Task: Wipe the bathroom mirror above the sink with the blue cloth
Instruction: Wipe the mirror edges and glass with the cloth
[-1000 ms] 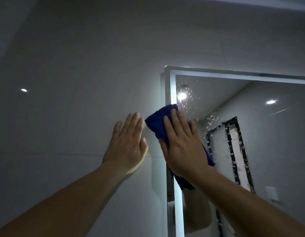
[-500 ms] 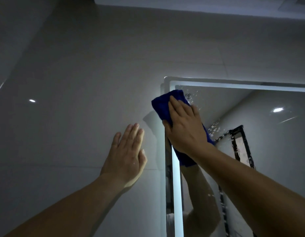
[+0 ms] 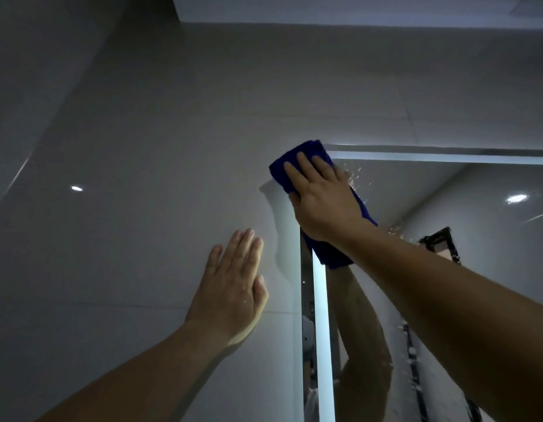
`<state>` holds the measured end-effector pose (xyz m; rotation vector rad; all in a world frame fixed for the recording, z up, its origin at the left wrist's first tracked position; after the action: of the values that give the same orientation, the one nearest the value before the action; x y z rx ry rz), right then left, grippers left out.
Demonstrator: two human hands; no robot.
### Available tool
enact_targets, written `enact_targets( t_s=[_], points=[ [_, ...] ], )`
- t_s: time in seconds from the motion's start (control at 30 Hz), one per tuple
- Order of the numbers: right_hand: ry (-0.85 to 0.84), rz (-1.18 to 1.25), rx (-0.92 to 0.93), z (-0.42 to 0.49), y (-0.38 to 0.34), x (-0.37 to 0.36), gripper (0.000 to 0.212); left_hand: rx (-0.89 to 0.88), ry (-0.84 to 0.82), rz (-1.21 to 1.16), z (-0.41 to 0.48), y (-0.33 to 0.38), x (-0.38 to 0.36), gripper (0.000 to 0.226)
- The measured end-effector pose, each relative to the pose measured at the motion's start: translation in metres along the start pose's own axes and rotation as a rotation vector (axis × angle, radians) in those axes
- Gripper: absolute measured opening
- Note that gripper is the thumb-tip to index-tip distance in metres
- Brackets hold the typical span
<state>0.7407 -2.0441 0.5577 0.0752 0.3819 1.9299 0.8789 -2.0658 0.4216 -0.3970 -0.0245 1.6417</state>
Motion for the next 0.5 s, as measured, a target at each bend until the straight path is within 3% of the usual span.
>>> enact_targets(
  t_s=[0.07, 0.27, 0.5],
  points=[
    [-0.021, -0.016, 0.005, 0.012, 0.01, -0.001, 0.054, 0.006, -0.005, -0.005, 0.0, 0.001, 0.001, 0.058],
    [0.025, -0.014, -0.367, 0.041, 0.061, 0.0, 0.067, 0.003, -0.004, -0.022, 0.001, 0.002, 0.001, 0.059],
    [-0.009, 0.016, -0.109, 0.036, 0.031, -0.002, 0.057, 0.002, -0.025, -0.02, 0.001, 0.001, -0.001, 0.061]
  ],
)
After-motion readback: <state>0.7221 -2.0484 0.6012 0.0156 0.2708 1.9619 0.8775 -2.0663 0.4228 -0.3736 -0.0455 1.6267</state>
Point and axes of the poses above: each hand's wrist, its own z-axis towards the middle knuckle, its own x-axis out of the back of the hand, y = z × x, the point moved 10 cm from there along z, towards the middle knuckle, and after that the axes turned 13 degrees about y, right-handed, at the moved point
